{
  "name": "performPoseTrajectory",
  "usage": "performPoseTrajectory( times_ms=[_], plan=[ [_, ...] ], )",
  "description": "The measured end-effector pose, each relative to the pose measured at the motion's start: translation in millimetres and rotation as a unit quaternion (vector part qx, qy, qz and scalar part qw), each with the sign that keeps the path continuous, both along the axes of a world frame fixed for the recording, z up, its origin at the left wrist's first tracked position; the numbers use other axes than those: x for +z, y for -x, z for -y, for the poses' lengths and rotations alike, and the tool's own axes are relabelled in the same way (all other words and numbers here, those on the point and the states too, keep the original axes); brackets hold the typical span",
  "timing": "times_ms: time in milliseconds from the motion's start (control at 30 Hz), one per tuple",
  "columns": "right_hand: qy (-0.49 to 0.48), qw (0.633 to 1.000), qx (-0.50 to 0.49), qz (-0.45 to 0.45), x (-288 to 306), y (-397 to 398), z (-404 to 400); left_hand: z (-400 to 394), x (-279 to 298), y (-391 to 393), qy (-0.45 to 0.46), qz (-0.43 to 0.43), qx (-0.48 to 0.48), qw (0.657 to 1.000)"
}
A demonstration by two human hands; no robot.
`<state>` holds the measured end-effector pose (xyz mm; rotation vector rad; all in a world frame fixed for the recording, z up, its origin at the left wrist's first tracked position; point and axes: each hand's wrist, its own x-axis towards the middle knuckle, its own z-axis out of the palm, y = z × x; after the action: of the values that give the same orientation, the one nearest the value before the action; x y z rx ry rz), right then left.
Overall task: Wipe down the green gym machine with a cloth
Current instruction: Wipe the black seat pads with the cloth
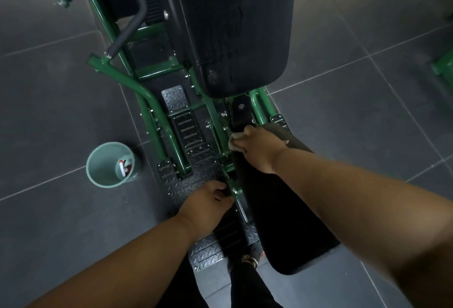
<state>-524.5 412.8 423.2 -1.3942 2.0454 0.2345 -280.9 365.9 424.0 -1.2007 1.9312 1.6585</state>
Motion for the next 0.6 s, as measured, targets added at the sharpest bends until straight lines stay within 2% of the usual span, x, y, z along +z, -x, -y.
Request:
performPoseTrajectory(
  times_ms=[133,267,433,500,567,600],
  plan=[
    [0.010,0.999,-0.031,-0.025,-3.4,7.8,27.7,-1.1,-6.3,-3.2,0.013,0.015,0.022,1.000],
    [0.006,0.999,0.035,-0.012,-3.4,-6.1,22.5,1.6,-11.2,-5.7,0.022,0.028,0.032,0.999],
    [0.072,0.989,0.118,0.047,4.6,-31.0,-17.5,3.6,-10.9,10.4,0.021,0.020,0.045,0.999],
    [0.081,0.986,0.107,0.097,21.1,-37.5,-34.7,2.6,-8.4,18.5,0.026,0.011,0.034,0.999],
    [0.077,0.989,0.081,0.094,27.8,-39.6,-48.9,-0.2,-5.6,22.9,0.024,0.006,0.032,0.999],
    [0.065,0.994,0.036,0.079,27.8,-36.7,-52.7,-2.2,-1.8,24.5,0.023,0.006,0.032,0.999]
  ],
)
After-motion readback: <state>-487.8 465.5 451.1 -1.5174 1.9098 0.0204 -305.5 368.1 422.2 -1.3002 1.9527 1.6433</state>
